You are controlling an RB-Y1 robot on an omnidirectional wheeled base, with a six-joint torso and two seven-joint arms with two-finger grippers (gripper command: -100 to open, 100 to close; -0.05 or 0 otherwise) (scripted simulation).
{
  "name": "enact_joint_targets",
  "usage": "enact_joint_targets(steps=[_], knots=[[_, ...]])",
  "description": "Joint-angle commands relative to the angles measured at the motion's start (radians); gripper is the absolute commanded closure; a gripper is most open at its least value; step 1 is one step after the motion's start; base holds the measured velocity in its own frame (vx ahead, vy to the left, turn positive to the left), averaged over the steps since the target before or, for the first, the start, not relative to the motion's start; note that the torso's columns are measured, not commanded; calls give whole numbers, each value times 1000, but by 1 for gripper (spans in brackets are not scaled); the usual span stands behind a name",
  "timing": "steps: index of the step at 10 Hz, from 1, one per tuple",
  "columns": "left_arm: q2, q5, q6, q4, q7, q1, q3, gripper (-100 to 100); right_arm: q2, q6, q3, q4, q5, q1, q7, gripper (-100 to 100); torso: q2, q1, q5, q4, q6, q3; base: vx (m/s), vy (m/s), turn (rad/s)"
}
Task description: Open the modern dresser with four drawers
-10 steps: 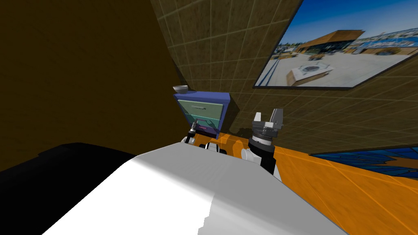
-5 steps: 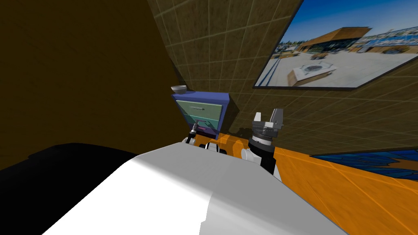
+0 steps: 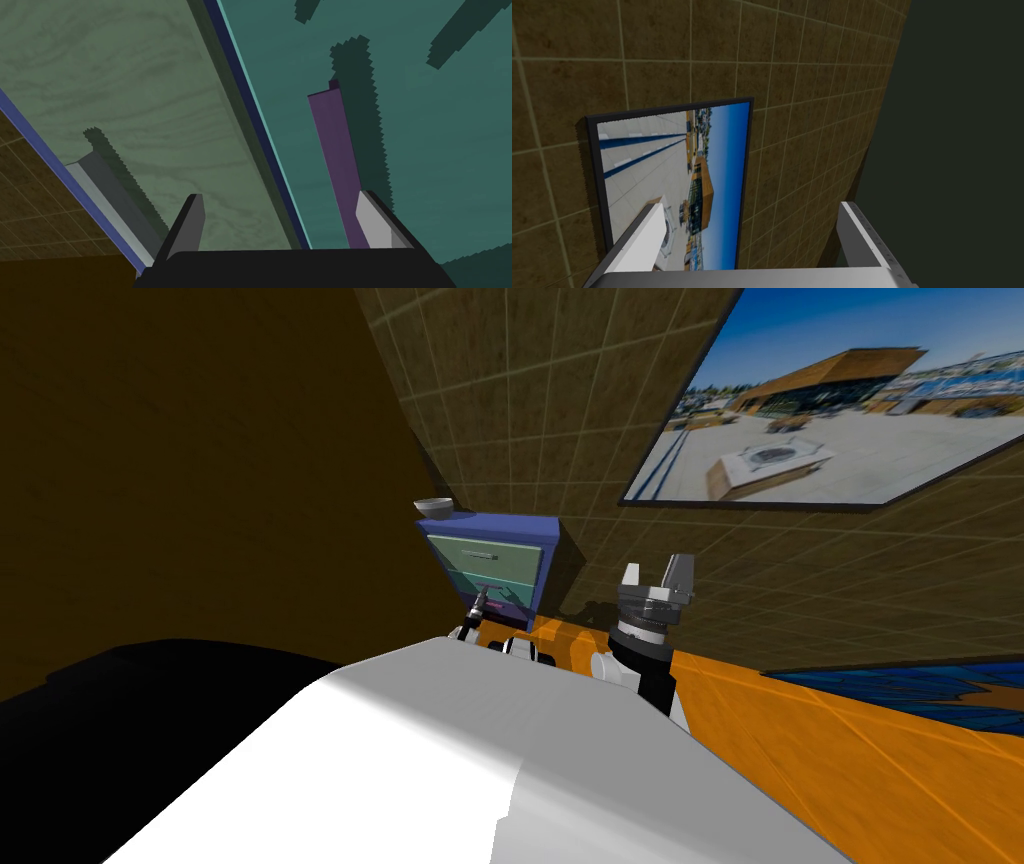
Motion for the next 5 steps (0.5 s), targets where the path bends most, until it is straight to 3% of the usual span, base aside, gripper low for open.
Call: enact_joint_targets(steps=[1,5], knots=[[-2,-3,-16,73,1,-25,1,-100,0,0,0,0,0,0,0,0,1,1,0,0,0,1,26,-16,3],[-16,-11,-35,179,2,-65,1,-100,0,0,0,0,0,0,0,0,0,0,0,0,0,0,40,-22,3]])
